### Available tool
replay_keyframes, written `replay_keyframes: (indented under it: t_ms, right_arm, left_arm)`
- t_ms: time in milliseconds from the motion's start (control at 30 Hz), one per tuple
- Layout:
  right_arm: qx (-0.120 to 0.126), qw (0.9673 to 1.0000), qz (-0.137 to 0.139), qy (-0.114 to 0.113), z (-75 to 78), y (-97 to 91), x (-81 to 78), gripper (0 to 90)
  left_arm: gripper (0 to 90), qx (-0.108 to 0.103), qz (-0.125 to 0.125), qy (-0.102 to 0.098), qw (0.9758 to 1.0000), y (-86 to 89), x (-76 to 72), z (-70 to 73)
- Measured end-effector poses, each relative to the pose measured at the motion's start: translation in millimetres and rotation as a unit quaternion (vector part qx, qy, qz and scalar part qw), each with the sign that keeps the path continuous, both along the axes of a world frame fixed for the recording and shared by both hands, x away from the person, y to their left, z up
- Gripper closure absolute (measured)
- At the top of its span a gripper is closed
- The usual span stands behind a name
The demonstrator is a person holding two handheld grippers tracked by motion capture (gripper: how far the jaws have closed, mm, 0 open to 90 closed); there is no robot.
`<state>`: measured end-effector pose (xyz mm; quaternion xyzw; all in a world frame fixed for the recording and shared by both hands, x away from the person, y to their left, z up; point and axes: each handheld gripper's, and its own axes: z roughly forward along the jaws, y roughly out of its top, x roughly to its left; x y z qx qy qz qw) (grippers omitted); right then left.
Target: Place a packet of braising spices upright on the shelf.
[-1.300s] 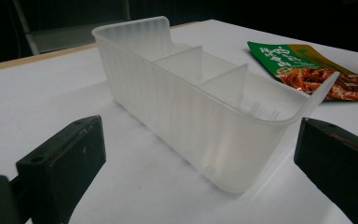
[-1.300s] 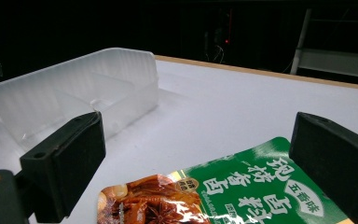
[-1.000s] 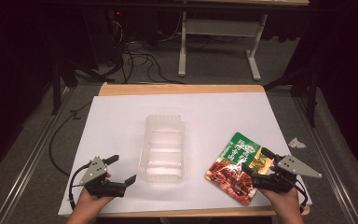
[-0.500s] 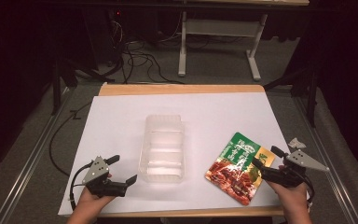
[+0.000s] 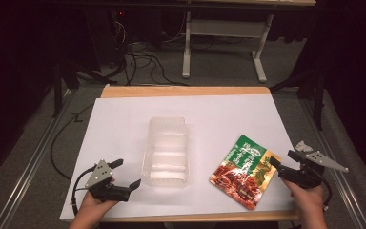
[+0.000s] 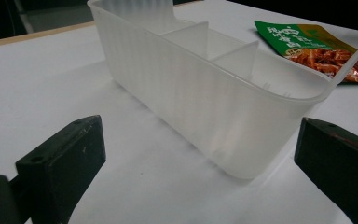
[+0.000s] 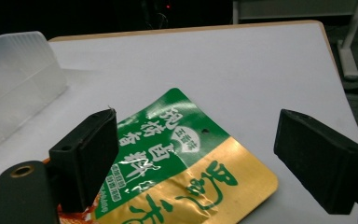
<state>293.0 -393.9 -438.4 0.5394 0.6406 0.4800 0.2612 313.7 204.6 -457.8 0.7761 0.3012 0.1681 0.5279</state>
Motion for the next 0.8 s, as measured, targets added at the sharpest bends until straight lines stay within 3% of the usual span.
replay_keyframes:
  t_ms: [300,800]
  right_arm:
    - [0.013,0.9991,-0.024,0.031,-6.9,-15.7,3.4,14.6]
    - [0.036,0.9956,-0.027,0.082,-18.5,-19.0,22.8,15.6]
  left_arm:
    - [2.6,-0.001,-0.005,-0.004,1.0000,0.8,-0.5,1.0]
    - [2.6,-0.003,-0.004,-0.005,1.0000,0.3,-1.3,0.8]
